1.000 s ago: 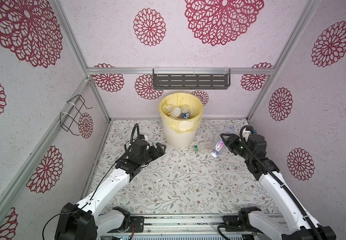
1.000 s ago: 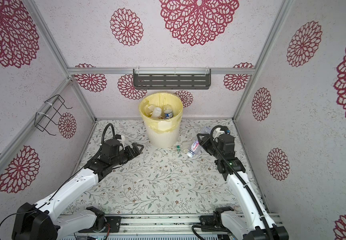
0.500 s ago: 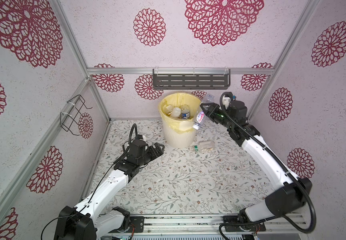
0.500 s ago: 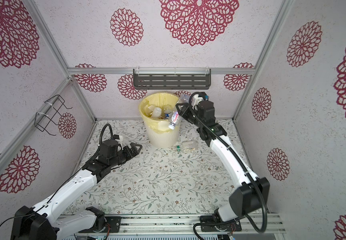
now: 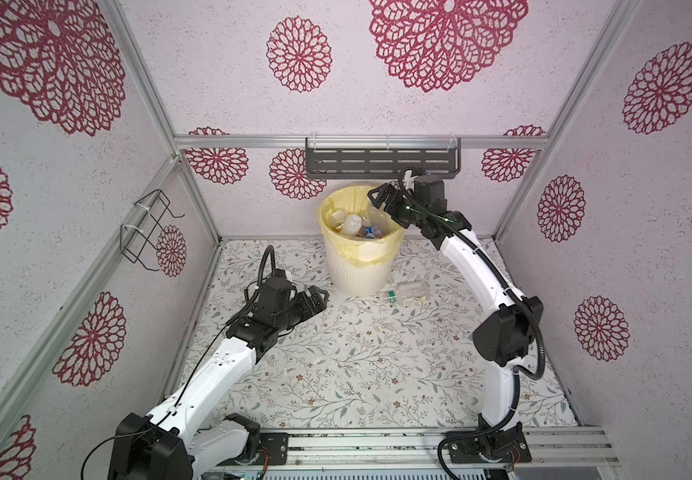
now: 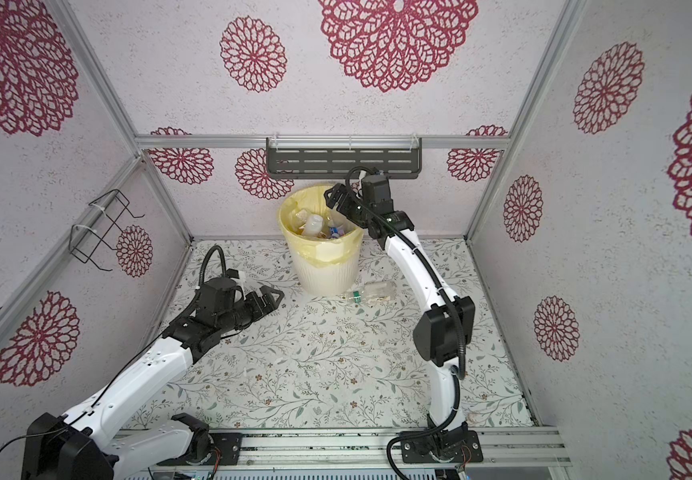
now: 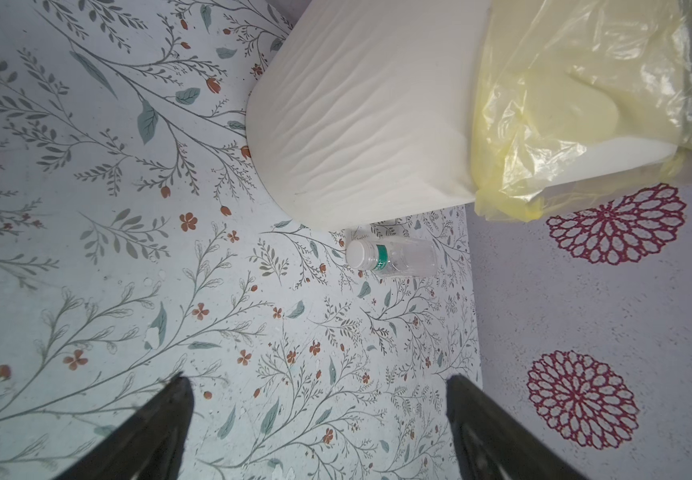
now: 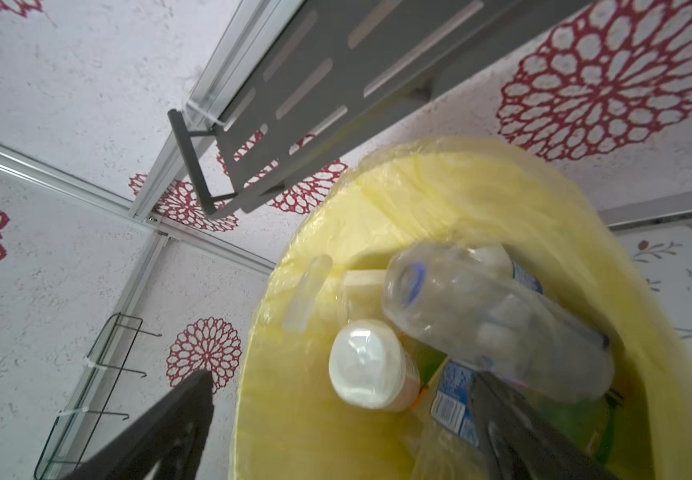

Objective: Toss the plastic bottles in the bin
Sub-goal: 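Open the right gripper above the bin to drop the Ganten bottle, then withdraw the right gripper while the left gripper reaches toward the green-label bottle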

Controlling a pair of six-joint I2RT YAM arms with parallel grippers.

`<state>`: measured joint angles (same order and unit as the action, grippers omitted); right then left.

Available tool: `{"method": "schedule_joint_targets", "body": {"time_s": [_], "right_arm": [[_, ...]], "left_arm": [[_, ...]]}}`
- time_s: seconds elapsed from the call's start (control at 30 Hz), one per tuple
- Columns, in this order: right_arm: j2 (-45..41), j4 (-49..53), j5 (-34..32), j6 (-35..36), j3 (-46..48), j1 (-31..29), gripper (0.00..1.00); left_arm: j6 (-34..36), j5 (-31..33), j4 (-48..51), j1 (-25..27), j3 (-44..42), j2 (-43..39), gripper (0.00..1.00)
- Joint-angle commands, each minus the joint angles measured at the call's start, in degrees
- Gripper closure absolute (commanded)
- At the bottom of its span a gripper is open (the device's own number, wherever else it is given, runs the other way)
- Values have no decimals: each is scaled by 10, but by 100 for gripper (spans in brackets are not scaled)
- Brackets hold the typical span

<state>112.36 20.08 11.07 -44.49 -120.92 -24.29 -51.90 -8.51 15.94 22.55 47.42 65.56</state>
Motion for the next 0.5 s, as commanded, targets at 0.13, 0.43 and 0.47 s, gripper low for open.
{"method": "schedule_joint_targets", "body": {"time_s": [0.13, 0.43, 0.47], "right_arm": [[-172, -50, -64, 70, 119, -3, 1], [-296, -81, -83, 92, 316, 9, 1], [-311, -90, -82, 91, 344, 12, 1]], "left_arm": [[15, -20, -8, -2, 26, 23, 3], [13, -18, -11, 21, 49, 58, 3], [14, -16, -10, 26, 52, 60, 3]]}}
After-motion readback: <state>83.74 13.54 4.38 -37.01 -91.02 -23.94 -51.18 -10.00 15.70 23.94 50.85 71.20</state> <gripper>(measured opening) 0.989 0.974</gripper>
